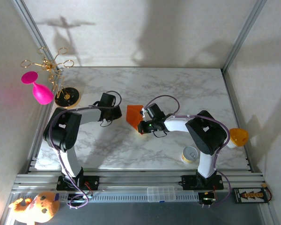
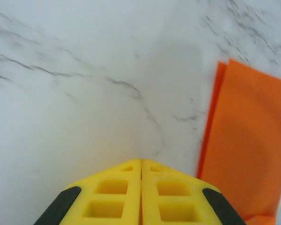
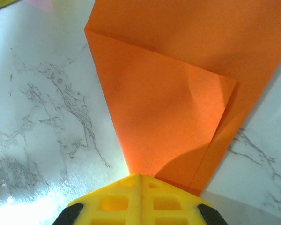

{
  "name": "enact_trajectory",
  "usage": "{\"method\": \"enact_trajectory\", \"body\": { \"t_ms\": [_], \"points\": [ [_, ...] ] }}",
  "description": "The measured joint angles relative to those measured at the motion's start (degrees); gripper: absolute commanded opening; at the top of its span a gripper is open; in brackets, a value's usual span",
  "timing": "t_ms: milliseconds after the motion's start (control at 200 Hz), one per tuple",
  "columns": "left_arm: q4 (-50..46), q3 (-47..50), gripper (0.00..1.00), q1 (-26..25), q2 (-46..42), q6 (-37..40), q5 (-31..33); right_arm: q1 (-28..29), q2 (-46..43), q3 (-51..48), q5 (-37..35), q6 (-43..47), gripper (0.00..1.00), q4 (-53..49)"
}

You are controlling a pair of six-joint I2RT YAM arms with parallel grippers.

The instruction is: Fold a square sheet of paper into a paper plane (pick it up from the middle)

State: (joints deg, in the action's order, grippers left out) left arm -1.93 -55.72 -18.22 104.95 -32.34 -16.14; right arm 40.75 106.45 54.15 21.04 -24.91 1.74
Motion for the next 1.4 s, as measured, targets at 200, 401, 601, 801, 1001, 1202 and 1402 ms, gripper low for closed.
{"method": "enact_trajectory", "body": {
  "t_ms": [200, 401, 601, 801, 1001, 1202, 1402],
  "points": [
    [0.76, 3.3, 0.2, 0.35, -9.9, -3.52, 0.5, 0.0, -1.68, 1.16, -0.26, -0.81, 0.21, -2.19],
    [6.4, 11.8, 0.4, 0.31, -22.12, -10.4, -0.46, -0.02, -9.77, 2.16, -3.63, -3.54, 0.32, -0.74],
    [11.19, 19.5, 0.49, -0.52, -25.16, -18.49, -2.67, -0.11, -8.94, 4.35, -5.03, -4.96, 0.26, -0.74],
    [15.56, 22.47, 0.52, -2.99, -24.39, -24.41, -4.63, -0.11, -2.56, 7.58, -5.01, -5.64, 0.23, -2.49],
    [19.87, 22.47, 0.49, -5.01, -19.78, -28.04, -6.05, -0.17, 2.03, 9.84, -6.67, -6.03, 0.23, -4.87],
    [20.39, 21.49, 0.41, -6.1, -15.72, -29.66, -7.02, -0.31, 4.61, 10.05, -8.96, -6.32, 0.23, -6.51],
    [21.33, 20.02, 0.29, -6.36, -12.92, -30.45, -8.22, -0.39, 4.87, 10.62, -9.49, -6.43, 0.21, -6.78]
  ]
}}
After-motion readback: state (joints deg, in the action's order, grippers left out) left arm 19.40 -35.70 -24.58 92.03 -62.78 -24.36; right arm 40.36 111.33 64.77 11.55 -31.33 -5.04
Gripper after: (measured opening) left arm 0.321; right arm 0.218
